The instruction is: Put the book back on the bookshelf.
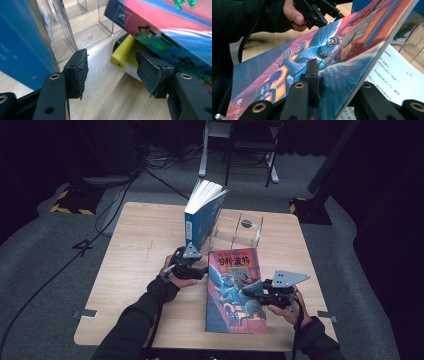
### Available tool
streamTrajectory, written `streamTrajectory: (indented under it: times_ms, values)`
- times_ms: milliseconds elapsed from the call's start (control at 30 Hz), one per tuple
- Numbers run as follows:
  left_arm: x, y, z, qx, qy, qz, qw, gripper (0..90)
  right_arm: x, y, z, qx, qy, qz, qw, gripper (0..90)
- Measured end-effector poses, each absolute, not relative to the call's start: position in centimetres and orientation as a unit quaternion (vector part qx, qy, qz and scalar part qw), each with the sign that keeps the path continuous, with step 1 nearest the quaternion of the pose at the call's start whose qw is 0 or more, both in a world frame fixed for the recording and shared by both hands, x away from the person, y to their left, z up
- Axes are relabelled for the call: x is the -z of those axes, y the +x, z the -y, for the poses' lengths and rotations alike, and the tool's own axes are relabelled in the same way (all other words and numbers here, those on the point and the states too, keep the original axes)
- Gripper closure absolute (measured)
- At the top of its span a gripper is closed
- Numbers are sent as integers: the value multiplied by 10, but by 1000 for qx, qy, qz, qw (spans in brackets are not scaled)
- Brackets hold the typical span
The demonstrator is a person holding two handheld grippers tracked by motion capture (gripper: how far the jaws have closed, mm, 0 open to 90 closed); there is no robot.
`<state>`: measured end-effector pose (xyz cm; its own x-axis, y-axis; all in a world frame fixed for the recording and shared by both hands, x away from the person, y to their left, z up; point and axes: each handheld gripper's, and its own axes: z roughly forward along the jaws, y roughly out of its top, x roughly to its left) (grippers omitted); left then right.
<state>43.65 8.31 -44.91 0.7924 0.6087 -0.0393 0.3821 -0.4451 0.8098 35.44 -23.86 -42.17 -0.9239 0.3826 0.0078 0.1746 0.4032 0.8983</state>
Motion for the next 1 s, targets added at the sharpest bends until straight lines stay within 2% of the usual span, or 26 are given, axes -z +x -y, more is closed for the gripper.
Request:
streamTrajectory:
  times_ms: [233, 533, 733, 1000]
  values:
    - [438, 444, -82, -111, 830, -286, 466, 483, 413, 350, 243, -531, 160, -825, 108, 733]
    - [414, 451, -77, -89, 821, -253, 504, 702, 401, 346, 246, -547, 145, -814, 132, 734]
    - [394, 453, -75, -92, 821, -234, 512, 814, 393, 347, 248, -552, 137, -810, 145, 734]
    - [373, 452, -75, -103, 825, -210, 514, 897, 389, 347, 243, -543, 132, -812, 170, 741]
